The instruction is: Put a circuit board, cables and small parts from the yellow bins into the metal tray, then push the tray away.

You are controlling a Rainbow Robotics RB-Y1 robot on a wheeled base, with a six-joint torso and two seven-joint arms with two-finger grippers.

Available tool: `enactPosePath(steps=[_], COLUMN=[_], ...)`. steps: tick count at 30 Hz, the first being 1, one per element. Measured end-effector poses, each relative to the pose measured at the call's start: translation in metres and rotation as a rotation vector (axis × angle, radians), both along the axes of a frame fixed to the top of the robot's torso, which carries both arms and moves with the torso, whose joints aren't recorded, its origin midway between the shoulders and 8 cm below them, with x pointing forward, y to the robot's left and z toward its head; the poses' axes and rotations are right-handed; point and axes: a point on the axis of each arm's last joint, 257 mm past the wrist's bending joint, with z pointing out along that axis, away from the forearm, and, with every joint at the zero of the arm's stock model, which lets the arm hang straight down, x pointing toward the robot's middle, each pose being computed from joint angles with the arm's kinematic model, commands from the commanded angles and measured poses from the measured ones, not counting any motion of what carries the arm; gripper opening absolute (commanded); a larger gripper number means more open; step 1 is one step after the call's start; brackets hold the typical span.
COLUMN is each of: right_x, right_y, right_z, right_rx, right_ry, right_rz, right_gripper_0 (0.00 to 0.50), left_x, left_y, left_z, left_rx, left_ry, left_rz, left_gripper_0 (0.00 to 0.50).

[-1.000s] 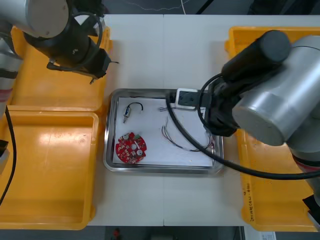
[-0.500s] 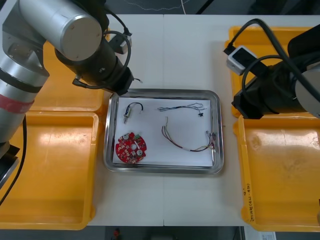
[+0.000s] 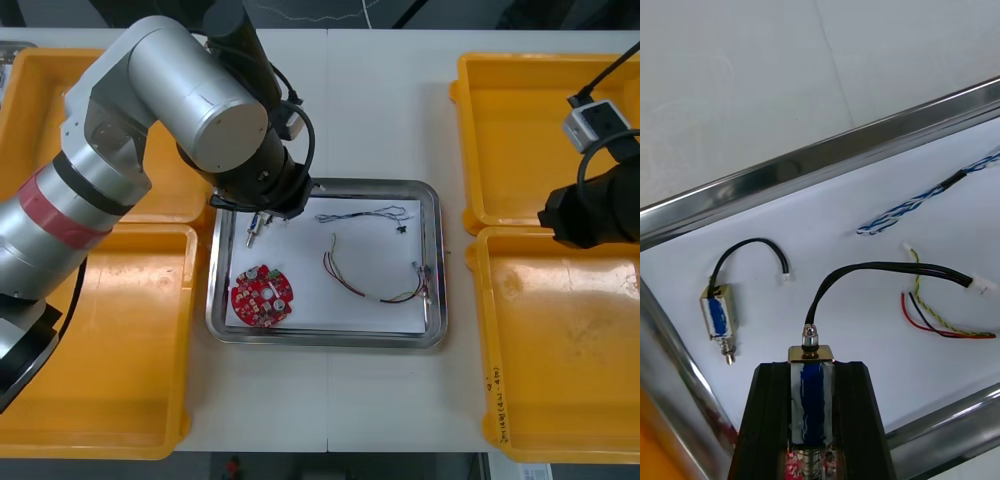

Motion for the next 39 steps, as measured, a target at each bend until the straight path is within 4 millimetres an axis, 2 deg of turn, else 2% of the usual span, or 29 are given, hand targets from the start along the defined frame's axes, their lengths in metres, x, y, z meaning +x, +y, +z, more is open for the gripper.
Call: enactPosePath(steps=[5,15,20,29,31,32,33,34,36,39], right_x=[-0.011,-0.039,-0.051,-0.068,-0.071,-0.072,-0.073,-0.073,-0.074,-0.076], right_y=[-0.033,-0.079,-0.09,-0.098,-0.098,-0.098,-0.098,-0.098,-0.097,-0.096], right_z=[-0.003,-0.021,-0.032,-0.052,-0.055,-0.055,-0.056,-0.057,-0.057,-0.059], right_rx=[0.048,0.084,0.099,0.119,0.125,0.127,0.129,0.131,0.136,0.151], right_ry=[0.005,0.049,0.079,0.129,0.137,0.14,0.142,0.144,0.147,0.153], right_rz=[-0.085,-0.193,-0.237,-0.289,-0.295,-0.294,-0.293,-0.292,-0.292,-0.301], right_gripper_0=[0.5,0.5,0.5,0.5,0.5,0.5,0.5,0.5,0.5,0.5], left_x=[0.009,0.016,0.021,0.02,0.02,0.019,0.019,0.018,0.017,0.015], left_y=[-0.005,-0.004,0.003,0.001,0.001,0.0,0.0,-0.001,-0.002,-0.003], left_z=[-0.01,-0.04,-0.053,-0.059,-0.059,-0.059,-0.059,-0.059,-0.06,-0.06], left_rx=[-0.014,0.02,0.018,0.012,0.011,0.009,0.008,0.006,0.003,-0.002], left_ry=[0.0,0.004,0.025,0.036,0.038,0.04,0.041,0.044,0.048,0.055], left_rz=[0.014,0.019,0.045,0.043,0.042,0.041,0.041,0.04,0.038,0.035], left_gripper_0=[0.001,0.002,0.003,0.006,0.153,0.294,0.358,0.46,0.5,0.5])
